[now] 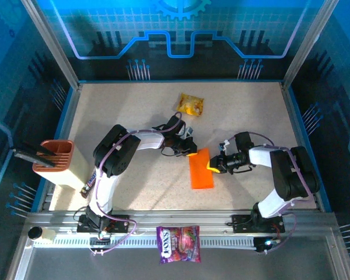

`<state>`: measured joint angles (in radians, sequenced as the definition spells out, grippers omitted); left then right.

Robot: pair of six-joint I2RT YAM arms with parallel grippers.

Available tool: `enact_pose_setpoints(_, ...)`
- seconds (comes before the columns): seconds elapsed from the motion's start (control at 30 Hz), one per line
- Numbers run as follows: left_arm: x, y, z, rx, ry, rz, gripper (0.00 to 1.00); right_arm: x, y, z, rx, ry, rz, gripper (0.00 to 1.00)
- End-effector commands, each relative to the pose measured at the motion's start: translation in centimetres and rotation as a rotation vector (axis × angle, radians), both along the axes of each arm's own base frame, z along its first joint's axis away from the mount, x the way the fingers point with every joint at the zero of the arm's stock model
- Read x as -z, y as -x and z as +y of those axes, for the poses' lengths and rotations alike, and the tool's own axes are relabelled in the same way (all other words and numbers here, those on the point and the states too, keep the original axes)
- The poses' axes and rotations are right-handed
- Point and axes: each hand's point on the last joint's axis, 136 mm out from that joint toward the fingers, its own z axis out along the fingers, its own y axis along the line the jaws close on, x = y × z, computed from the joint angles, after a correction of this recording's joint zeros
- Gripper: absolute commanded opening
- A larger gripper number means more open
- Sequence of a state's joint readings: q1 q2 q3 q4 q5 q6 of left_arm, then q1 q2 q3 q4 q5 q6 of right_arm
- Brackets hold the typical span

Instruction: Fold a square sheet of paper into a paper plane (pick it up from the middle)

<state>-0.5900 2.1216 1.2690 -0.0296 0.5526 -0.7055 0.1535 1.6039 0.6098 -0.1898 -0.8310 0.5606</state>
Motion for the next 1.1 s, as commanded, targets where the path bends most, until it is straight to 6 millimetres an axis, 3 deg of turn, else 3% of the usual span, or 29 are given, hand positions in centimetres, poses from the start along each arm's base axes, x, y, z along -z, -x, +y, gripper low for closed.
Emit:
enact_pose_setpoints(0.0,-2.5,-0.6,0.3,-0.008,-0.005,-0.069,0.14,-0.4,-0.6,-0.1,0.015,-0.021,-0.013,0.08)
enact_pose_setpoints(0.2,-8.0,-1.7,2.2,-0.061,-0.04,-0.283,0.45,-1.1,-2.2,0.1,0.089,-0.041,-0.041,0.06)
enact_pose_setpoints(0.5,-14.2,-2.0,7.8,-0.193,-0.156,-0.641,1.0,-1.3,-4.4,0.3,0.156,-0.028,-0.062,0.04)
enact_pose_setpoints(0.63,-14.4,-1.6,9.4,-0.237,-0.157,-0.682,1.0,-1.5,-4.8,0.7,0.148,-0.02,-0.073,0.03)
enact_pose_setpoints(0.73,-13.8,-0.6,8.5,-0.183,-0.002,-0.625,1.0,-1.6,-5.0,1.1,0.132,-0.033,-0.075,0.03)
enact_pose_setpoints(0.87,-12.4,1.3,5.7,-0.045,0.091,-0.553,0.83,-1.3,-5.2,1.2,0.122,-0.011,-0.078,0.04)
enact_pose_setpoints(1.07,-10.1,6.4,1.1,0.216,-0.093,-0.749,0.75,-1.0,-4.9,1.0,0.098,0.026,-0.045,0.04)
